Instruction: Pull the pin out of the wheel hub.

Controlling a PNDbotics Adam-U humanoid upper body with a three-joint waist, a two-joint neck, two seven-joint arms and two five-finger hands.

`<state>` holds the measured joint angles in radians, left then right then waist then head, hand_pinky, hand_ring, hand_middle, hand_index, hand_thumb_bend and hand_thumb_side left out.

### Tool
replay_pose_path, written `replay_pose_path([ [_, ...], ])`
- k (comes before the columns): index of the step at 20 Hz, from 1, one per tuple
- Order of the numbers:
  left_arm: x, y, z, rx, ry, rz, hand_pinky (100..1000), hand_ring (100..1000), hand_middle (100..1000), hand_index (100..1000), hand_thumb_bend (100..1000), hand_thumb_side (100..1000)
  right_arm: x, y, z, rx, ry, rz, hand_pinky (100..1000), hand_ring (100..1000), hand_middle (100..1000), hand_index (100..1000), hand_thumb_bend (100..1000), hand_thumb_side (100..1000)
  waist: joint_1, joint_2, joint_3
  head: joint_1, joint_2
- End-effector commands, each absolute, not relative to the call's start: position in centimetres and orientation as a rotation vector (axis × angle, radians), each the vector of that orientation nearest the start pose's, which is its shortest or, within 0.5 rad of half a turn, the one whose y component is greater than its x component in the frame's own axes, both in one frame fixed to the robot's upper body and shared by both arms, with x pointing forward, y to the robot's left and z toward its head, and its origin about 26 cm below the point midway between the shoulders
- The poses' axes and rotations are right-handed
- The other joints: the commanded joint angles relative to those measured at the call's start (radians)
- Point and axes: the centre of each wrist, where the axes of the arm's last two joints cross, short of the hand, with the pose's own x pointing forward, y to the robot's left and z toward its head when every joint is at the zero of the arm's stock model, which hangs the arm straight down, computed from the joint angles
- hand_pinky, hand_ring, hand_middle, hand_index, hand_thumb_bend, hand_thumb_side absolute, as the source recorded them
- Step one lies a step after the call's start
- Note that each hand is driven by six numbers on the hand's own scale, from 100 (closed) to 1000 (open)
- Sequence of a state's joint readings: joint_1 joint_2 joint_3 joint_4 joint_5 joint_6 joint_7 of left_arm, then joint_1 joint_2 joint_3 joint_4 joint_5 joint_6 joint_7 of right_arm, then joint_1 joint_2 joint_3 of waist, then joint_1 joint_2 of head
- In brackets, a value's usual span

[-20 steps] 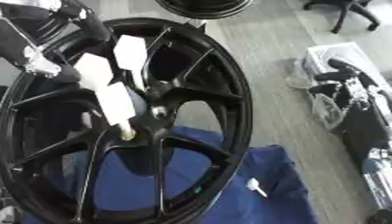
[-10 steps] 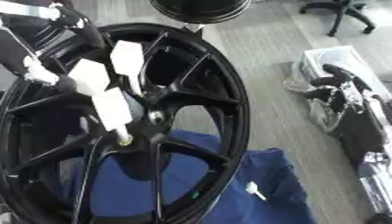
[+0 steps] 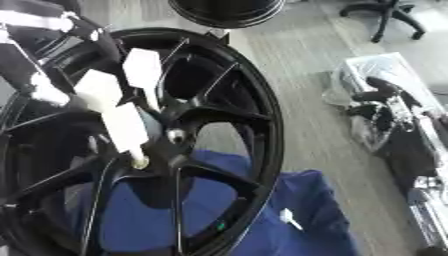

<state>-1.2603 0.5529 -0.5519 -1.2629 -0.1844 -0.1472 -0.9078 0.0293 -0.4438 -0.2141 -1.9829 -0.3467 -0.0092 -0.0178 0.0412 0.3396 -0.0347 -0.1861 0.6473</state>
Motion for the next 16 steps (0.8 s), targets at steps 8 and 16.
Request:
replay_pose_path([
  [8,42.75,14.85,35.94,0.26,-1.52,-2.128,845,744,620,660,223,204,25.01,-35.96,15.28,-0.175,-2.024,0.076,870,636,653,859,100,750,-0.003,-0.013,-0.004,0.005,-0.014],
  [16,42.37,14.74,36.41,0.285,-1.524,-2.127,761,646,522,411,100,100,25.0,-35.98,15.27,-0.17,-2.021,0.078,871,638,654,860,100,748,-0.005,-0.016,-0.002,0.007,-0.009],
])
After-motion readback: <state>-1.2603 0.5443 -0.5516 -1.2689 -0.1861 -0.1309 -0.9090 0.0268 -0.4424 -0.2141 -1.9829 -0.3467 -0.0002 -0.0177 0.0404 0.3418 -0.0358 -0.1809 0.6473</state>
